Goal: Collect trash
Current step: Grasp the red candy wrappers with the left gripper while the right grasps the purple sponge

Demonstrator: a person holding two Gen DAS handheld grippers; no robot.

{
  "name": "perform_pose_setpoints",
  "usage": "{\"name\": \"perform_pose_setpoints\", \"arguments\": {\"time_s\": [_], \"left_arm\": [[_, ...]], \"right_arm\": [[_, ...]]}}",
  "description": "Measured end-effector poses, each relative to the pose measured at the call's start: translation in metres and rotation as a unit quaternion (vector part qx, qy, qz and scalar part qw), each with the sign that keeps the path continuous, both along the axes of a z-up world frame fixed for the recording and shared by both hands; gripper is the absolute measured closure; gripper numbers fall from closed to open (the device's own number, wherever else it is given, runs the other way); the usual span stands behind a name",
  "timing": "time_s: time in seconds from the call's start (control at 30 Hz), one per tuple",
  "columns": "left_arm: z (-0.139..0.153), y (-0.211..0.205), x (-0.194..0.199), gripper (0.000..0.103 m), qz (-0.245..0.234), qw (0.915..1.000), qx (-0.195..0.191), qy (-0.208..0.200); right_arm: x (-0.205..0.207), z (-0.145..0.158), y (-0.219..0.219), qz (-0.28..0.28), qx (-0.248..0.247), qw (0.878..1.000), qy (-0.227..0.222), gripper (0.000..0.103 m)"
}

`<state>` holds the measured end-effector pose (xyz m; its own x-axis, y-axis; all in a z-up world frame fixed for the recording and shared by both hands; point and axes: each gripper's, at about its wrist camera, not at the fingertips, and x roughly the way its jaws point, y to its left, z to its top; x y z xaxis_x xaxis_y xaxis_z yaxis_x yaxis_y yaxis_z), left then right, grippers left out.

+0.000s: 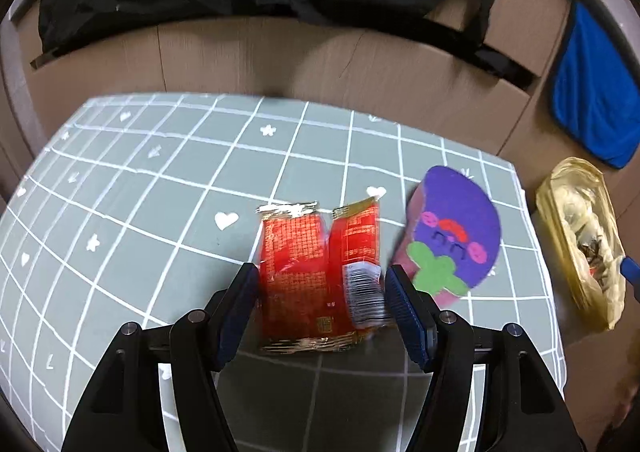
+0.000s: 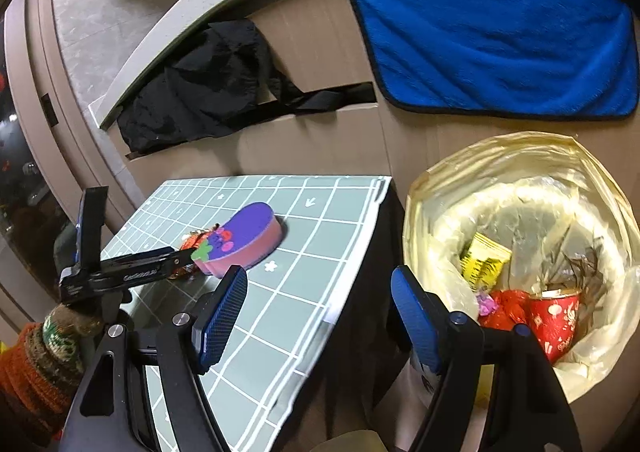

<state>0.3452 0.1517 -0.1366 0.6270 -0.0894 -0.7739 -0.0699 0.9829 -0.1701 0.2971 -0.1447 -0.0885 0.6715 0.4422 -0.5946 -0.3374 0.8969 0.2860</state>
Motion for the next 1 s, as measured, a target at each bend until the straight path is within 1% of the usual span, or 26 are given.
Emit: {"name": "perform_pose_setpoints", "arguments": {"time_s": [0.03,0.07,0.13,0.23,0.3,0.33,0.37,0.4,0.43,0.47,0.5,0.53,0.63,0.7,0.87,0.93,1.0], "left_arm": [[-0.002,0.002,0.001,0.037,0.003,1.0,-0.005,0.002],[-0.003,0.002,0.001,0.037,0.008,1.0,-0.005,-0.002],[-0.005,0.001,0.001,0.037,0.012,0.9999,-0.001,0.0],[-0.006,0.002,0.002,0.038,0.021,0.9998,-0.005,0.006],[-0.005,0.004,0.002,0.044,0.024,0.9996,-0.008,0.01],[-0.004,0.006,0.001,0.05,0.024,0.9996,-0.015,0.008],[-0.002,0.01,-0.001,0.057,0.025,0.9994,-0.024,0.005],[0.002,0.014,-0.005,0.063,0.027,0.9993,-0.027,-0.001],[0.004,0.016,-0.007,0.071,0.028,0.9992,-0.028,-0.005],[0.009,0.02,-0.013,0.074,0.028,0.999,-0.031,-0.013],[0.012,0.022,-0.015,0.076,0.028,0.9989,-0.034,-0.018],[0.016,0.026,-0.019,0.082,0.027,0.9986,-0.039,-0.024],[0.022,0.039,-0.034,0.084,0.028,0.9976,-0.051,-0.038],[0.025,0.051,-0.044,0.085,0.032,0.9963,-0.064,-0.046],[0.031,0.075,-0.061,0.085,0.05,0.9934,-0.078,-0.067],[0.031,0.085,-0.069,0.085,0.057,0.9926,-0.079,-0.072],[0.032,0.099,-0.076,0.085,0.065,0.9911,-0.085,-0.079]], "right_arm": [[-0.001,-0.001,-0.001,-0.002,-0.001,1.0,0.001,0.031],[-0.001,-0.001,-0.002,-0.003,-0.003,1.0,0.001,0.031],[-0.001,-0.002,-0.002,-0.005,-0.004,1.0,0.001,0.031],[0.002,-0.002,0.002,-0.002,-0.004,1.0,0.002,0.031],[0.003,0.001,0.011,0.003,-0.008,1.0,0.0,0.031],[0.002,0.003,0.017,0.006,-0.012,1.0,-0.004,0.031],[0.002,0.006,0.023,0.009,-0.016,1.0,-0.008,0.031],[0.002,0.009,0.029,0.011,-0.02,1.0,-0.012,0.031],[0.001,0.011,0.034,0.013,-0.023,1.0,-0.016,0.031],[0.0,0.014,0.042,0.017,-0.029,0.999,-0.022,0.031],[-0.001,0.016,0.047,0.02,-0.033,0.999,-0.025,0.031],[-0.001,0.018,0.053,0.023,-0.038,0.999,-0.029,0.031],[-0.002,0.022,0.071,0.031,-0.047,0.998,-0.035,0.031],[0.001,0.022,0.083,0.038,-0.045,0.998,-0.027,0.031],[0.021,0.016,0.114,0.047,-0.024,0.999,0.008,0.03],[0.031,0.008,0.125,0.042,-0.027,0.998,0.022,0.03],[0.046,-0.006,0.136,0.029,-0.023,0.998,0.05,0.03]]}}
